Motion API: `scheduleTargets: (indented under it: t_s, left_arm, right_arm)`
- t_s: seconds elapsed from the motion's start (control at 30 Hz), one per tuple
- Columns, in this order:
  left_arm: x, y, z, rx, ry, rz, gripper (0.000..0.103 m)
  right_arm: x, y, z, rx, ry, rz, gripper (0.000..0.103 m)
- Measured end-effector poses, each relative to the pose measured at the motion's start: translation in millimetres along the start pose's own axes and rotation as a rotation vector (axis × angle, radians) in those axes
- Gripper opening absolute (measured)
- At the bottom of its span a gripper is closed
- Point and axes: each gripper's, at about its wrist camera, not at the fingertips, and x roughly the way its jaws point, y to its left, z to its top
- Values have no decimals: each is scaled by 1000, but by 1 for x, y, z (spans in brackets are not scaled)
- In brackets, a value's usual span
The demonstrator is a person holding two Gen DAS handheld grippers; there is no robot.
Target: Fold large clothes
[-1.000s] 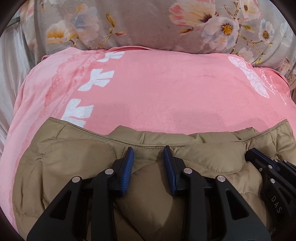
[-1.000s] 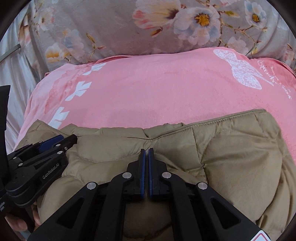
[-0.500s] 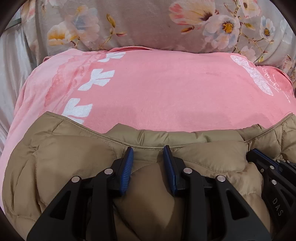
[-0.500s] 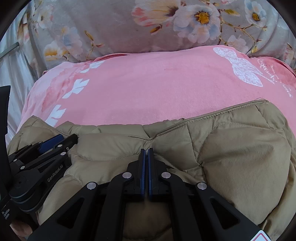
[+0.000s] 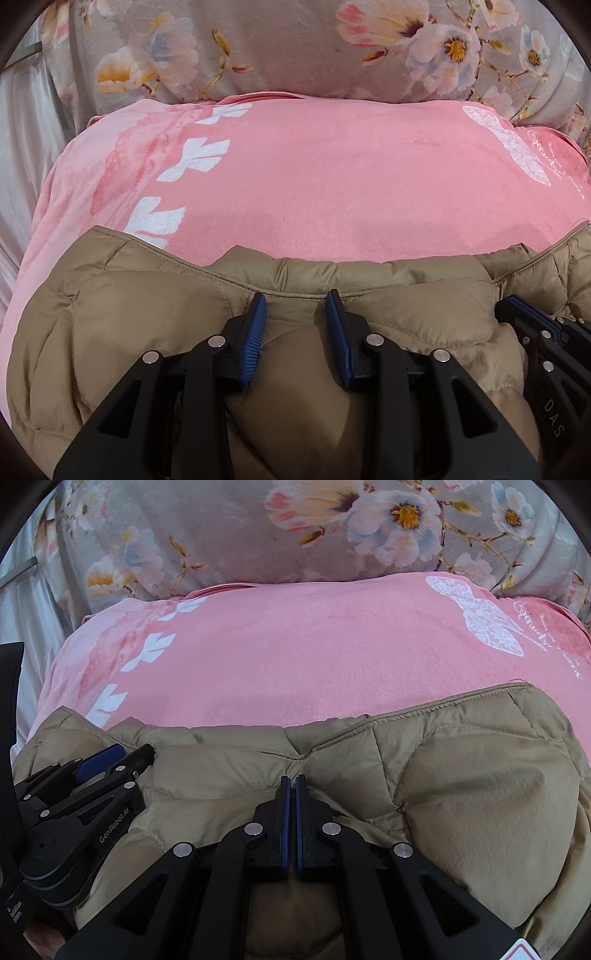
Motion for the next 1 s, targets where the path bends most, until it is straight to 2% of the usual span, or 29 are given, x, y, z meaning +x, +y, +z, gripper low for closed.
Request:
scheduleTargets:
  t_s: [0.33,0.53,0.57,0.6,0.67,0.73,0.77,0.83,0.93,1.0]
  left_arm:
    - [2,-2,1,9,0,19,32]
    - [1,0,1,4,2,7,33]
    - [-1,2,1,-3,3,-3,33]
    - [-7,9,0,-24,5,-24,34]
    - [-23,22,-3,-68,2,-58,39]
    - [-50,45,-9,-136,-24,-78,51]
    - [-61,54,-12,-153,-39,-78,52]
    - [-71,65,-16,-144,-52,-15,52]
    - [-62,80,-19,-130,-30,86,52]
    - [-50,91,-22,-153,2,77,52]
  right_arm:
    - [2,3,-1,-13,-5,-20,0]
    - [-1,-1,2,7,-2,7,0]
    - [-6,-1,3,20,-1,1,1]
    - [-19,-2,2,56,-3,20,10]
    - [-47,8,-1,69,-34,83,11]
    - [-62,28,-5,11,-58,82,11]
    - [-66,36,-7,-8,-61,85,11]
    - [-66,54,-11,-48,-57,101,11]
    - [-47,70,-17,-78,-30,74,11]
    - [-38,72,-21,-83,-30,55,11]
